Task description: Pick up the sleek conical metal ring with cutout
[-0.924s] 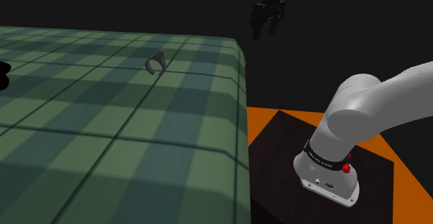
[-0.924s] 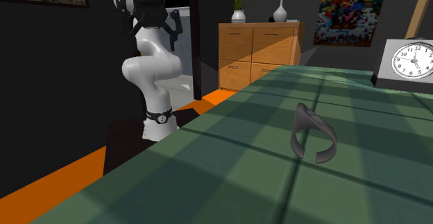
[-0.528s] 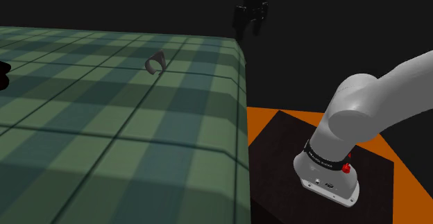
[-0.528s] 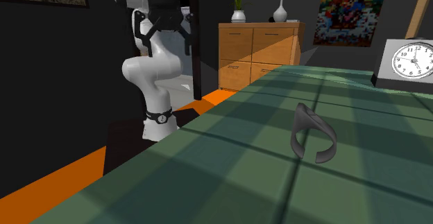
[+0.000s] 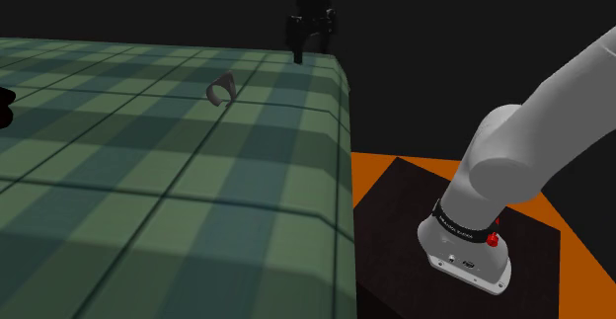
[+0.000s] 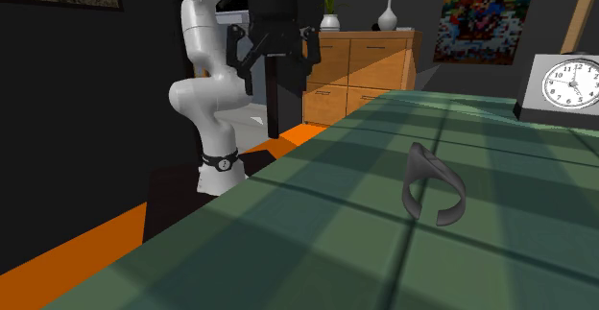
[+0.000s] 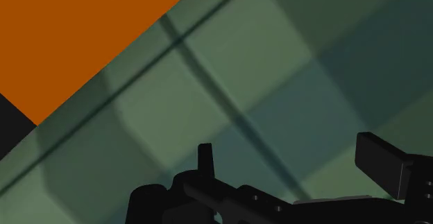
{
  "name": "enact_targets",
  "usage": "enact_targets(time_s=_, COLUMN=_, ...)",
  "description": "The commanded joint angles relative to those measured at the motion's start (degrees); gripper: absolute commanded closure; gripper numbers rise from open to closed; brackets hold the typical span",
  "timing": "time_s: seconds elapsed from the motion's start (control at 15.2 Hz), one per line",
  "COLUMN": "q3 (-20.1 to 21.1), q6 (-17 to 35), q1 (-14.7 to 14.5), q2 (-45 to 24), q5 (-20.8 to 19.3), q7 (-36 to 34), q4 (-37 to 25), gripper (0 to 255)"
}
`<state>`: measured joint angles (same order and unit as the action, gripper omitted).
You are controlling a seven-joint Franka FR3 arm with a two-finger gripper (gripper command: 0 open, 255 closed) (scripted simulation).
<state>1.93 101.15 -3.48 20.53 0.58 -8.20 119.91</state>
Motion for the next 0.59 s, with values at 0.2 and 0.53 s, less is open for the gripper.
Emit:
enact_targets(time_s=0.2, q3=2.1, q6=1.5, q1=-1.2, q2=-10.8, q5=0.2, q7=-2.4, q4=-8.8, gripper=0)
enact_targets(time_s=0.53, q3=3.9, q6=1.1, q1=-2.6, q2=-21.8, q5=-0.4, q7=-4.6, q4=-19.8, gripper=0)
